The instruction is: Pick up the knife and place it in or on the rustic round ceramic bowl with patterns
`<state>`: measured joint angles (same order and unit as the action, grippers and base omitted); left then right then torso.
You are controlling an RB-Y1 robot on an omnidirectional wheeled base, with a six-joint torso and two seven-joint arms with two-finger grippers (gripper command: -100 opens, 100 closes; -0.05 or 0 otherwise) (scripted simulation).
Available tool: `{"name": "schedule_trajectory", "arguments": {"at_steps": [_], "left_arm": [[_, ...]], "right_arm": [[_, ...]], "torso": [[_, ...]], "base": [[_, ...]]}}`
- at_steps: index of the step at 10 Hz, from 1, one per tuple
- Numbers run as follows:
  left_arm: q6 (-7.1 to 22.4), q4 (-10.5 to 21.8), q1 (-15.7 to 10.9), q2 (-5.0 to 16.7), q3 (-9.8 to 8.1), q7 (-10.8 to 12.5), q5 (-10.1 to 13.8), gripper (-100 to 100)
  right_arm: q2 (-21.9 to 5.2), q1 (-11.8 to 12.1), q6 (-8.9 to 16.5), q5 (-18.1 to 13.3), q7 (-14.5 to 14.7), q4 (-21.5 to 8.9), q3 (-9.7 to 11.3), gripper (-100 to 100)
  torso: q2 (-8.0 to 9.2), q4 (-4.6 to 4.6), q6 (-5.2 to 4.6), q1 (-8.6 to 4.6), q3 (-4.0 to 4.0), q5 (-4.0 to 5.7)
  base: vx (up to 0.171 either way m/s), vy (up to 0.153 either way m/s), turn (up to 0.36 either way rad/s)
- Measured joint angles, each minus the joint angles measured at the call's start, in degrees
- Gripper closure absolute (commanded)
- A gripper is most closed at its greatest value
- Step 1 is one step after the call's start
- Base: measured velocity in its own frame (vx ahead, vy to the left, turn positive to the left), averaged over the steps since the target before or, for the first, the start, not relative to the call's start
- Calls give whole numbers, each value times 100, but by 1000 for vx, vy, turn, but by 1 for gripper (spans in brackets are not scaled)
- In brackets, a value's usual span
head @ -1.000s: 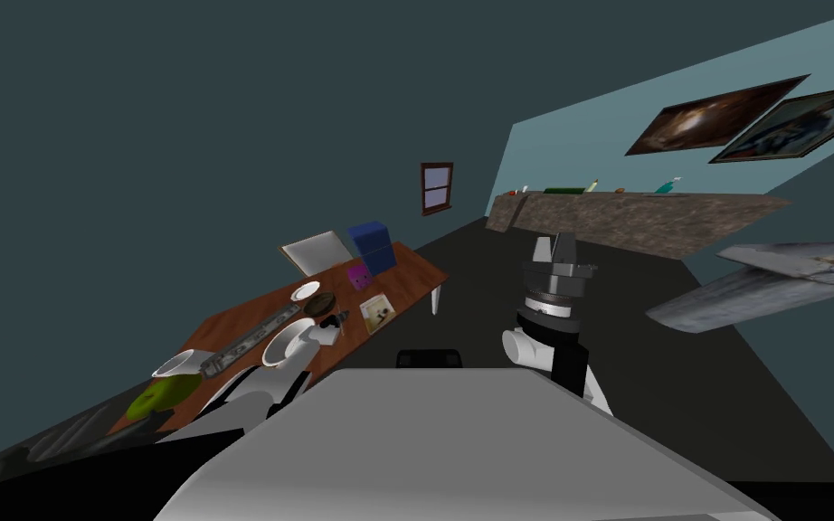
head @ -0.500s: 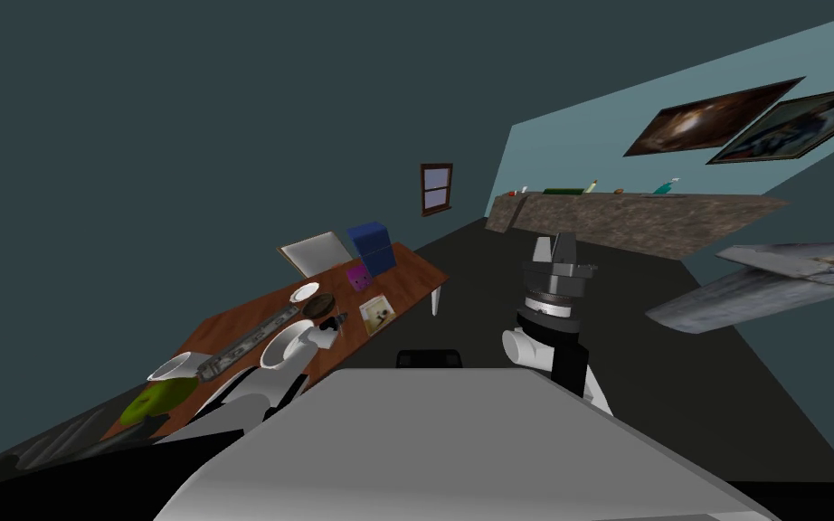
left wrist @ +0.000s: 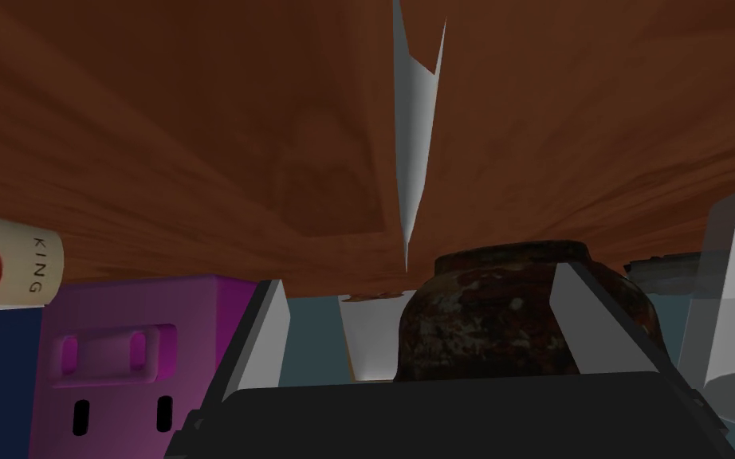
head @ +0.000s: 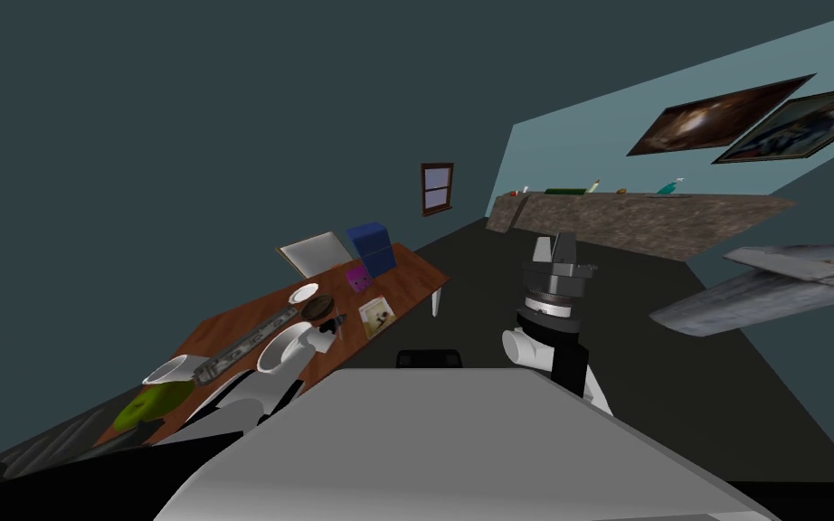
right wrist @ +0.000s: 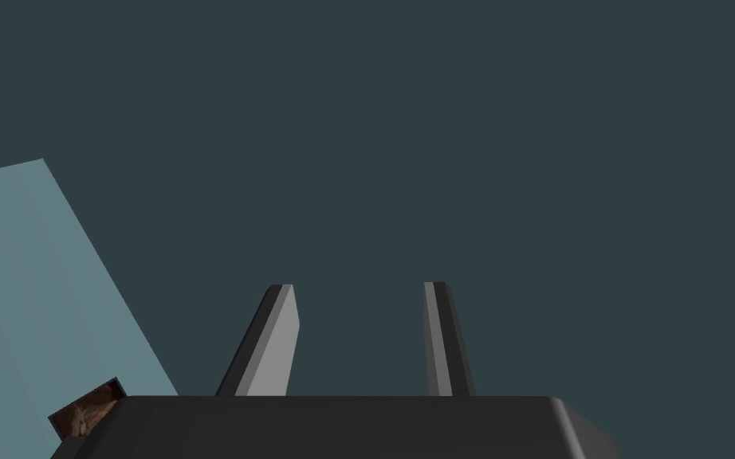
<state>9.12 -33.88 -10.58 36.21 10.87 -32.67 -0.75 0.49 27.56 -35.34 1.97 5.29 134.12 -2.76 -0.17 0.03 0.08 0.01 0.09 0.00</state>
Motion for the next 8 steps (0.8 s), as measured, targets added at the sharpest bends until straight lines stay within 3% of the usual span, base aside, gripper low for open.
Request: {"name": "schedule_trajectory", "arguments": {"at_steps": [1,3,6,8], "left_arm": [[-14,24,-11,1,12,164,-35,-100],[-5,-124,125,98,204,492,-357,-100],[-2,-144,142,106,224,928,-507,-100],[51,-369,314,207,405,1245,-827,-100]], "right_arm": [[0,0,0,0,0,0,0,0],[0,0,0,0,0,0,0,0],[0,0,0,0,0,0,0,0],[0,0,0,0,0,0,0,0]], "torso": [[5,-1,0,0,-3,0],[-5,1,1,2,3,0],[10,-2,0,0,-6,0],[-4,1,0,2,2,0]], "base": [[38,1,20],[39,1,11],[15,1,8],[37,0,7]]}}
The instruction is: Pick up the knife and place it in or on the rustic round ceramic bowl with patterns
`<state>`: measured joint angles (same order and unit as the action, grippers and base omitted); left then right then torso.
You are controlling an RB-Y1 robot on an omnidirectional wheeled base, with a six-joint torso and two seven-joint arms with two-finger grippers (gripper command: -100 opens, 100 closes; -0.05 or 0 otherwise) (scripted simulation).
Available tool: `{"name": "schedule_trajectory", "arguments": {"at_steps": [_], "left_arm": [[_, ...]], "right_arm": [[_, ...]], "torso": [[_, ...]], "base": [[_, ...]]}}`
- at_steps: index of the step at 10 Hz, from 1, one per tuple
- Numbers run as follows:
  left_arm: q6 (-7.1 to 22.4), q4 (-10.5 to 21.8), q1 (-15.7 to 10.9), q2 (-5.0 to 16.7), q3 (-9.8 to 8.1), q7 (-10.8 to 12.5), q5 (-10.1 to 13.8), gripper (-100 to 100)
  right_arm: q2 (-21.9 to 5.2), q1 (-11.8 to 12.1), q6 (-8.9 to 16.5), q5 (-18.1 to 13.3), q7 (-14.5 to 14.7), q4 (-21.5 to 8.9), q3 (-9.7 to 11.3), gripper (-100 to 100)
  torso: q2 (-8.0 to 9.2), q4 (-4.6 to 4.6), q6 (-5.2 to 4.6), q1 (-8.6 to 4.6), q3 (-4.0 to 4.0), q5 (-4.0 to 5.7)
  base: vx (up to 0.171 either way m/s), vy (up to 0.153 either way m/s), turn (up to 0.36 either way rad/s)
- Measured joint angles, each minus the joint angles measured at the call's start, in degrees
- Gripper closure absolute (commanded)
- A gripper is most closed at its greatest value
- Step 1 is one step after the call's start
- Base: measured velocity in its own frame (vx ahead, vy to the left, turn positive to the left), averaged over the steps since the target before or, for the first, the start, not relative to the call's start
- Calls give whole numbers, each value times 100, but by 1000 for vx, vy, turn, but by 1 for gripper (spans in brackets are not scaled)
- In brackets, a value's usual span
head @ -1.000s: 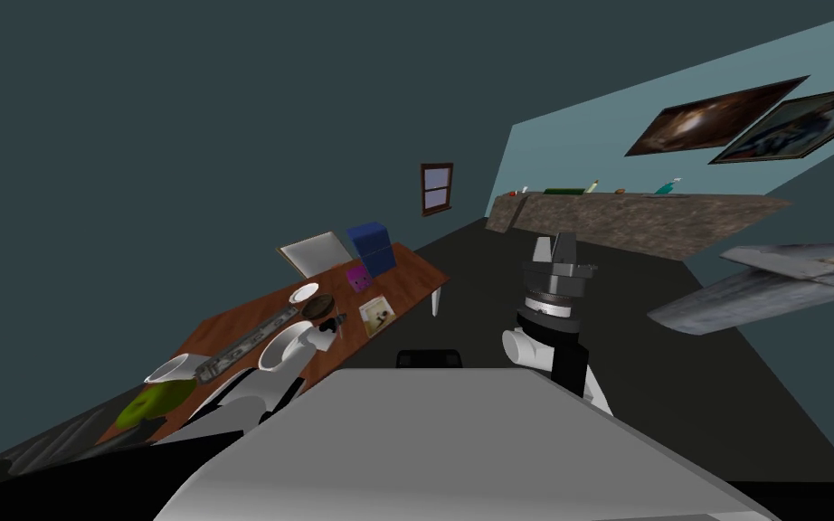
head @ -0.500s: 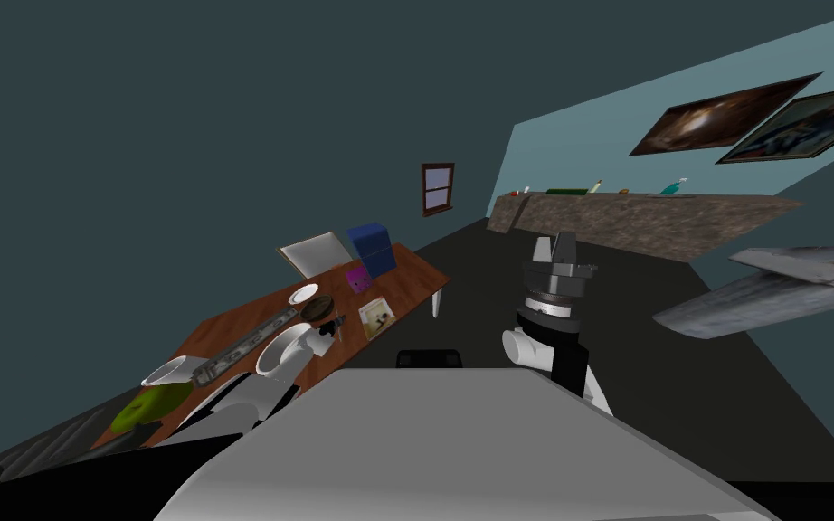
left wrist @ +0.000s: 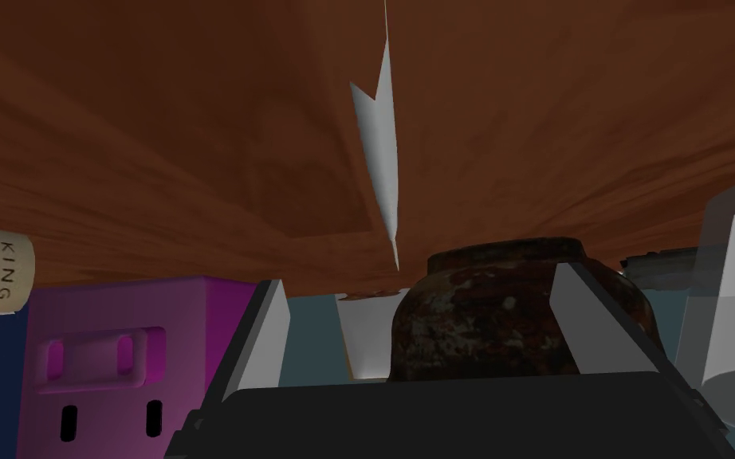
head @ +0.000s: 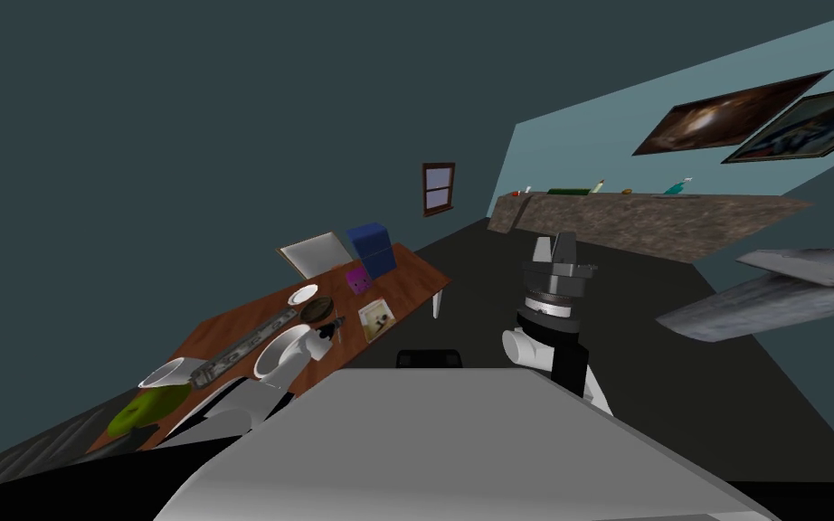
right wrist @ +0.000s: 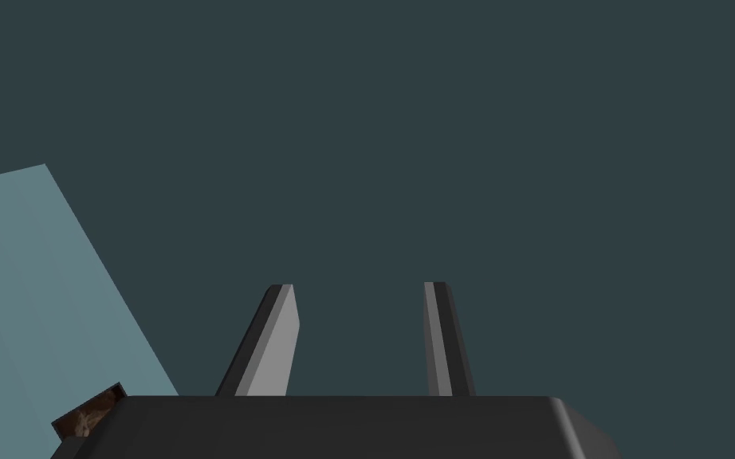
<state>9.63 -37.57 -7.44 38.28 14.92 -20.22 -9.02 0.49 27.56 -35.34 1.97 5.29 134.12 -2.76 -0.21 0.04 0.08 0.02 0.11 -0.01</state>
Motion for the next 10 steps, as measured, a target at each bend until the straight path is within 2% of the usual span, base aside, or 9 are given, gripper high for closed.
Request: {"name": "schedule_trajectory", "arguments": {"at_steps": [2,3,4,6,8,10], "left_arm": [[-22,34,-12,3,26,318,-134,-100],[9,-138,126,71,129,482,-289,-100],[7,-152,151,93,193,647,-473,-100],[-1,-148,148,104,229,975,-600,-100],[16,-293,281,184,399,1301,-949,-100],[19,-322,302,204,432,1629,-1070,-100]], "right_arm": [[0,0,0,0,0,0,0,0],[0,0,0,0,0,0,0,0],[0,0,0,0,0,0,0,0],[0,0,0,0,0,0,0,0],[0,0,0,0,0,0,0,0],[0,0,0,0,0,0,0,0]], "torso": [[10,-2,0,-2,-5,0],[4,-1,2,-3,-2,1],[0,0,0,-3,0,1],[10,-2,0,0,-5,0],[0,0,0,1,0,0],[9,-2,0,-3,-5,1]], "base": [[24,-4,9],[47,-6,22],[26,2,-2],[20,7,10],[40,0,8],[5,-3,-1]]}}
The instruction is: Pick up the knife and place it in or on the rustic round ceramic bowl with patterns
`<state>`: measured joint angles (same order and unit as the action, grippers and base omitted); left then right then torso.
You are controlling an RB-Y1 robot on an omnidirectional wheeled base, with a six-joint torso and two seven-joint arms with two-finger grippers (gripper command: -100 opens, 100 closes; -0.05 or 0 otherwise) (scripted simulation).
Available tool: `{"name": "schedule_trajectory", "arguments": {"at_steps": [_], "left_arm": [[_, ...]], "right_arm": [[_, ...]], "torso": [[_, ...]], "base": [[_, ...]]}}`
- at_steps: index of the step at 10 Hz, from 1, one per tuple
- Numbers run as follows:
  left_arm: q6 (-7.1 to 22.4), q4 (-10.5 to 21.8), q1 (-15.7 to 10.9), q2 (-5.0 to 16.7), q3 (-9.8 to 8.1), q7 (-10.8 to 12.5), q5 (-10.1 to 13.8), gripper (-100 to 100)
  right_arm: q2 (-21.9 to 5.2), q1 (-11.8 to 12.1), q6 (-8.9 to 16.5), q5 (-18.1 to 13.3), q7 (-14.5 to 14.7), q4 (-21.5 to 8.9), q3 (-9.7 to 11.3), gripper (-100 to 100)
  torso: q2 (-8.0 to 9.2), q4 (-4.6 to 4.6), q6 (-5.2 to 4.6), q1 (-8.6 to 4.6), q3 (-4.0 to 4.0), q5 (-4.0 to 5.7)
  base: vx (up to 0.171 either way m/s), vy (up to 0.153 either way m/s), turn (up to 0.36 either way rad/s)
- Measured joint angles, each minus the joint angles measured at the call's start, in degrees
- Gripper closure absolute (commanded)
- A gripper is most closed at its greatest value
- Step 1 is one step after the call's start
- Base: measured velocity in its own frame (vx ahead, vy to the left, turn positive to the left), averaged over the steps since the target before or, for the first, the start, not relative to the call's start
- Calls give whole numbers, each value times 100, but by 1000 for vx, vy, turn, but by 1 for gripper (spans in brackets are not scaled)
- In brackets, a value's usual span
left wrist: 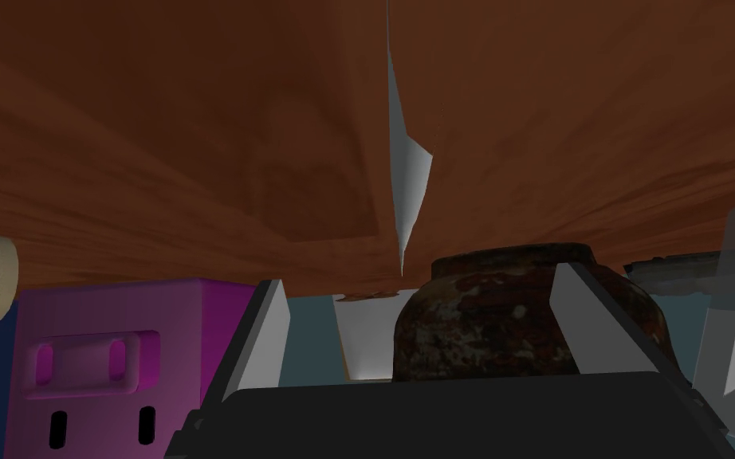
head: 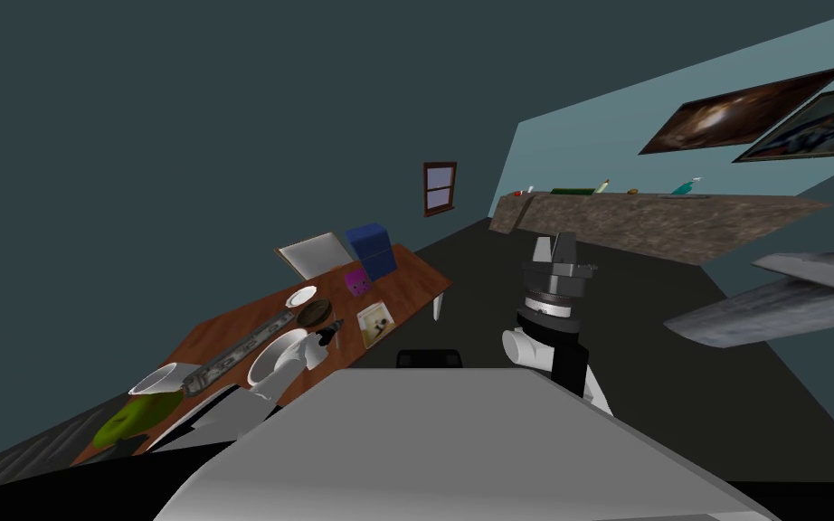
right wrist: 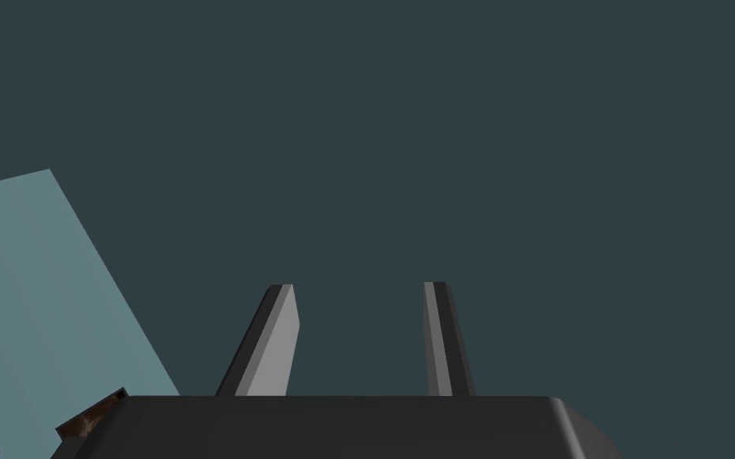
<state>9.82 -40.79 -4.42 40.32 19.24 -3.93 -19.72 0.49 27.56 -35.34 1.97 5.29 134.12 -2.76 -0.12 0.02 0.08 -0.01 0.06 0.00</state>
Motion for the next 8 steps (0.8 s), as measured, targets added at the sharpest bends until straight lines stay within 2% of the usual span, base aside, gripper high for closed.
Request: {"name": "schedule_trajectory", "arguments": {"at_steps": [1,2,3,5,6,8], "left_arm": [[2,-4,2,3,5,117,-6,-100],[32,-123,87,58,126,264,-153,-100],[36,-173,142,89,183,429,-335,-100],[31,-194,162,107,212,753,-458,-100],[47,-298,249,167,330,915,-607,-100],[51,-360,310,202,410,1242,-890,-100]], "right_arm": [[0,0,0,0,0,0,0,0],[0,0,0,0,0,0,0,0],[0,0,0,0,0,0,0,0],[0,0,0,0,0,0,0,0],[0,0,0,0,0,0,0,0],[0,0,0,0,0,0,0,0]], "torso": [[5,-1,0,0,-3,0],[-2,0,2,3,0,0],[-8,1,0,0,4,0],[0,0,0,2,0,0],[-7,1,1,2,4,0],[-4,1,0,2,2,0]], "base": [[30,3,24],[48,-5,17],[32,-6,1],[29,1,8],[49,-1,20],[11,1,0]]}}
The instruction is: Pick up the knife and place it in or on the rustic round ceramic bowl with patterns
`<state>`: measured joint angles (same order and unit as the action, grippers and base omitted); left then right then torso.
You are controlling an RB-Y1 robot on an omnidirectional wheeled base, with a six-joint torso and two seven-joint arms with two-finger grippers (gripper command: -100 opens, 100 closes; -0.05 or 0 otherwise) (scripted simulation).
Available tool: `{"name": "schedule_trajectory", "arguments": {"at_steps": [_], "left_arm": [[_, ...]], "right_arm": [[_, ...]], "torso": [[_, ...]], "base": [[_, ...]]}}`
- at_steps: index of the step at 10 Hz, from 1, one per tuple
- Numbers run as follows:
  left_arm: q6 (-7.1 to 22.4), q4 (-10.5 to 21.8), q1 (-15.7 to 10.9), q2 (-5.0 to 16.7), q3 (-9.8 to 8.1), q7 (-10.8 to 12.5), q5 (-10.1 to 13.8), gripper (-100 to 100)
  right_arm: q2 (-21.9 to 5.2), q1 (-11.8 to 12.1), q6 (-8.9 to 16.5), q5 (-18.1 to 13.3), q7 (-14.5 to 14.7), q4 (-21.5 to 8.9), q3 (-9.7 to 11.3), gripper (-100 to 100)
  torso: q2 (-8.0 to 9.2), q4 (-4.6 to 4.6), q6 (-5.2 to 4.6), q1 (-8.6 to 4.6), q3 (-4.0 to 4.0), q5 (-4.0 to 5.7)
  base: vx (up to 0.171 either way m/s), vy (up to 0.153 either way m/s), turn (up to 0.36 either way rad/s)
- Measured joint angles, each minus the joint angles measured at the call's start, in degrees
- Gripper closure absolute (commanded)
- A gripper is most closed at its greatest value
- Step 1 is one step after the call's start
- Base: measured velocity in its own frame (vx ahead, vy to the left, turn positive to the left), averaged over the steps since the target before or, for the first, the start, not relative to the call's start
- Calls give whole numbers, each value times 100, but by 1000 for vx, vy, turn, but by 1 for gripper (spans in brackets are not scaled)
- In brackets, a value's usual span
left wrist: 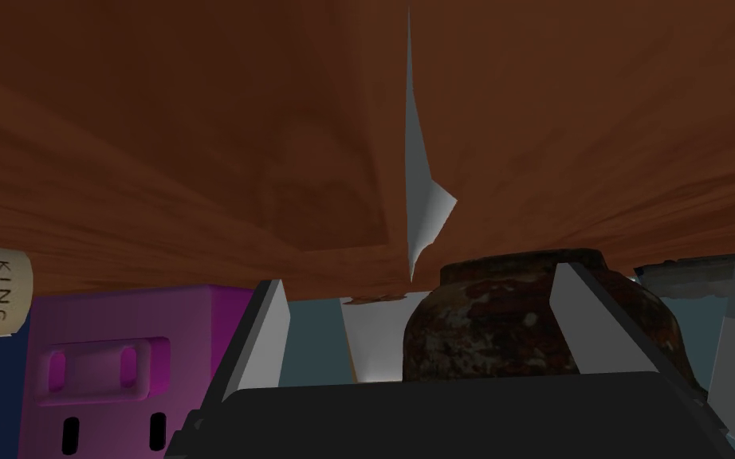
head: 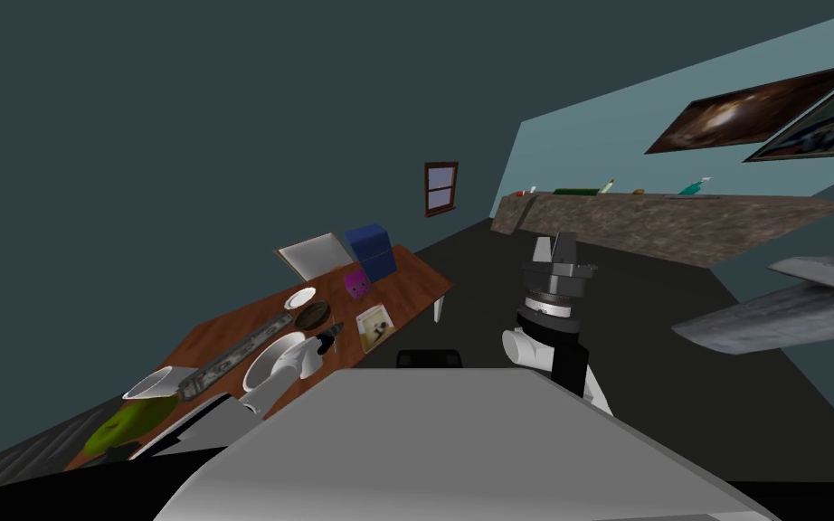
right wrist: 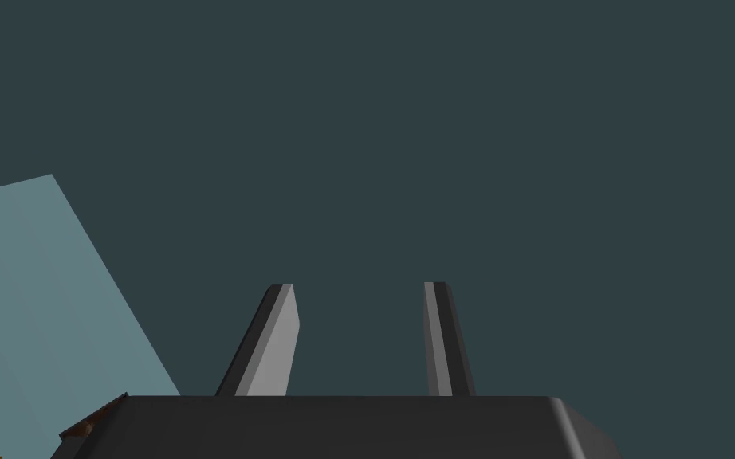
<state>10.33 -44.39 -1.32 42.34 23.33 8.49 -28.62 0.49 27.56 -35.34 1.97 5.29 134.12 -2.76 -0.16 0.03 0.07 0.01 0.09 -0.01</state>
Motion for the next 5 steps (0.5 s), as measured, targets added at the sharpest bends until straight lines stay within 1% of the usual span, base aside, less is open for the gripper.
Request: {"name": "schedule_trajectory", "arguments": {"at_steps": [1,2,3,4,5], "left_arm": [[2,-11,7,6,7,164,-34,-100],[43,-145,94,76,154,323,-154,-100],[33,-169,147,86,181,489,-358,-100],[20,-179,163,96,193,654,-471,-100],[22,-190,166,106,208,818,-502,-100]], "right_arm": [[0,0,0,0,0,0,0,0],[0,0,0,0,0,0,0,0],[0,0,0,0,0,0,0,0],[0,0,0,0,0,0,0,0],[0,0,0,0,0,0,0,0]], "torso": [[6,-1,0,0,-4,0],[0,0,2,-2,0,0],[-5,1,0,-1,3,0],[-1,0,0,0,1,0],[5,-1,0,1,-3,0]], "base": [[38,-5,30],[51,-3,17],[27,2,-5],[6,3,-4],[0,0,0]]}}
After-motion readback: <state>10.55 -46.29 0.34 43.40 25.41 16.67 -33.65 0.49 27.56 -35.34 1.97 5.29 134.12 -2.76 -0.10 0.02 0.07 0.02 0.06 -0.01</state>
